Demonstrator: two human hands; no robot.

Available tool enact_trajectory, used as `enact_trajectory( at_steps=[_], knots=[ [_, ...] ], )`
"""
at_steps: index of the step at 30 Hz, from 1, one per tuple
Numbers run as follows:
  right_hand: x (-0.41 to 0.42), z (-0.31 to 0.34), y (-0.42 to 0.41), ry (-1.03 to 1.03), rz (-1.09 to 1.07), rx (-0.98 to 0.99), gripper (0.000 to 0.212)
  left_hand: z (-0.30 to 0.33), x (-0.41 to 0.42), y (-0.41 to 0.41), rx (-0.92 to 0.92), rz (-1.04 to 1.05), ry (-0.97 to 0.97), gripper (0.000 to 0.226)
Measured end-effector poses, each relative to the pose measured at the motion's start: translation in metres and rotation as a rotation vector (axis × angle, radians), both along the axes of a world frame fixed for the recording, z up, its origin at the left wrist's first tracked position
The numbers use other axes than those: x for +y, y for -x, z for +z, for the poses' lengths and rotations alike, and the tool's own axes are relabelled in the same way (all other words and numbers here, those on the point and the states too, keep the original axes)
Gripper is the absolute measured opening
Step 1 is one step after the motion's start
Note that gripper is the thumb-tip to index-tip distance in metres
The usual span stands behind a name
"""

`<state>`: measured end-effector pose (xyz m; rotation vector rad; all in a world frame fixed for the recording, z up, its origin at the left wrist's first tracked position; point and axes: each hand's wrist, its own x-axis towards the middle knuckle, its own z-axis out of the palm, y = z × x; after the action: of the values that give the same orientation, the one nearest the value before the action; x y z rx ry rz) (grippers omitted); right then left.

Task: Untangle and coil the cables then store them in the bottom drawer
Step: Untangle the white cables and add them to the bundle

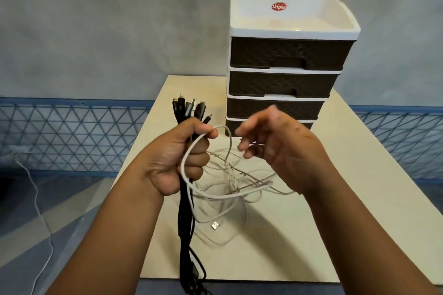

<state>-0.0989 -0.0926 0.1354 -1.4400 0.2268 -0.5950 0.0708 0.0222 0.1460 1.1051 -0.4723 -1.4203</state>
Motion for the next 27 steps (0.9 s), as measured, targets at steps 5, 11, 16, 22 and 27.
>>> enact_trajectory(
  at_steps=[5, 11, 16, 22, 27],
  knots=[
    [-0.013, -0.06, -0.024, 0.502, -0.025, 0.604, 0.032, 0.016, 0.003, -0.001, 0.038, -0.122, 0.161, 0.01],
    [-0.033, -0.095, -0.038, 0.495, -0.361, 0.677, 0.022, 0.029, 0.009, -0.011, 0.037, -0.114, 0.263, 0.012],
    [-0.047, -0.042, -0.034, -0.108, -0.362, 0.071, 0.027, 0.024, 0.014, -0.017, 0.026, -0.075, 0.276, 0.019],
    [-0.047, -0.01, -0.004, -0.075, -0.297, 0.035, 0.029, 0.022, 0.018, -0.012, 0.006, -0.105, 0.277, 0.029],
    [-0.034, -0.02, 0.039, -0.029, -0.355, 0.13, 0.024, 0.021, 0.021, 0.007, -0.017, -0.11, 0.257, 0.031]
  ],
)
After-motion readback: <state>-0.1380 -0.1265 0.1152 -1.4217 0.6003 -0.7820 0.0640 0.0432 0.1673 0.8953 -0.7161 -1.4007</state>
